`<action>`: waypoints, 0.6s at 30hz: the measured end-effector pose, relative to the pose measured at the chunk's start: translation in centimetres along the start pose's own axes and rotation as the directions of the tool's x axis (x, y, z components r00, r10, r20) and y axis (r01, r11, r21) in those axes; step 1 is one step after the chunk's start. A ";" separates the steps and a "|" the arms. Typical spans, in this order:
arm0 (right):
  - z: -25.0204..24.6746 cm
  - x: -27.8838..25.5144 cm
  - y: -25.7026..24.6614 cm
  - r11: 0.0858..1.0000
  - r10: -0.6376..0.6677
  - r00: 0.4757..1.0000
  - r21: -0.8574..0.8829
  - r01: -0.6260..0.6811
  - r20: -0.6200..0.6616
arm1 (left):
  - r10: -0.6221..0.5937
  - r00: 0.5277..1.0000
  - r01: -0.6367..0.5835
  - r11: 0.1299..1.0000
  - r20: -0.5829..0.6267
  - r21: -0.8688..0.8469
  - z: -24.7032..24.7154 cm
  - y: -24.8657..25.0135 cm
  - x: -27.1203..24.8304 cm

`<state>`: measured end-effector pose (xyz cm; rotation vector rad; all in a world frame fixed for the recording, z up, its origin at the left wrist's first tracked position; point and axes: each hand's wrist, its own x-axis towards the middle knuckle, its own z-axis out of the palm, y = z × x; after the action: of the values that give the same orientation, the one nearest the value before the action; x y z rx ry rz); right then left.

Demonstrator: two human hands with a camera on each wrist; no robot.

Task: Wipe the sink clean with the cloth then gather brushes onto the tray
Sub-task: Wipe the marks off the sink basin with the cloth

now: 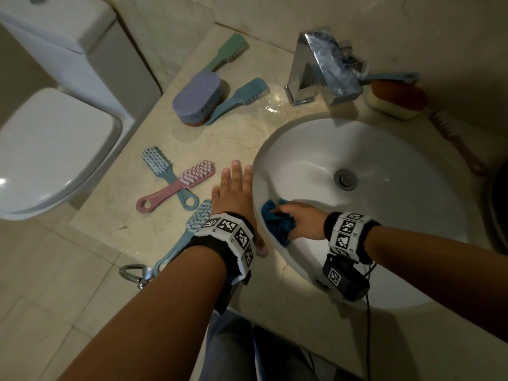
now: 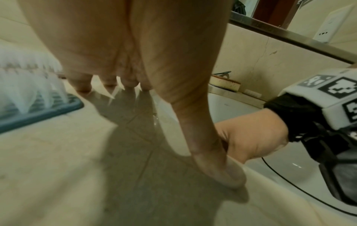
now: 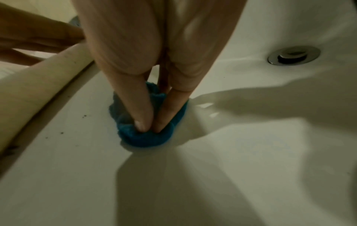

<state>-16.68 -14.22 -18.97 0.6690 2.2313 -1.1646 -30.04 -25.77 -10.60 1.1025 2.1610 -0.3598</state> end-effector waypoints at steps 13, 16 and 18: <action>0.0 -1.0 -2.5 0.953 -0.293 0.954 -0.100 0.286 -0.063 | -0.008 1.000 0.008 1.000 0.009 -0.016 -0.3 0.2 -0.1; -0.2 -1.4 -2.1 0.964 -0.246 0.969 -0.104 0.245 0.001 | -0.002 1.000 0.002 1.000 0.017 -0.009 -0.4 0.2 -0.3; -0.4 -1.8 -1.1 0.980 -0.164 0.983 -0.102 0.173 0.083 | 0.004 1.000 -0.003 1.000 0.024 -0.013 -0.5 0.1 -0.5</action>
<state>-16.14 -14.76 -17.04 0.3922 2.3045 -1.1179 -29.94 -25.74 -9.86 1.0895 2.1374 -0.3551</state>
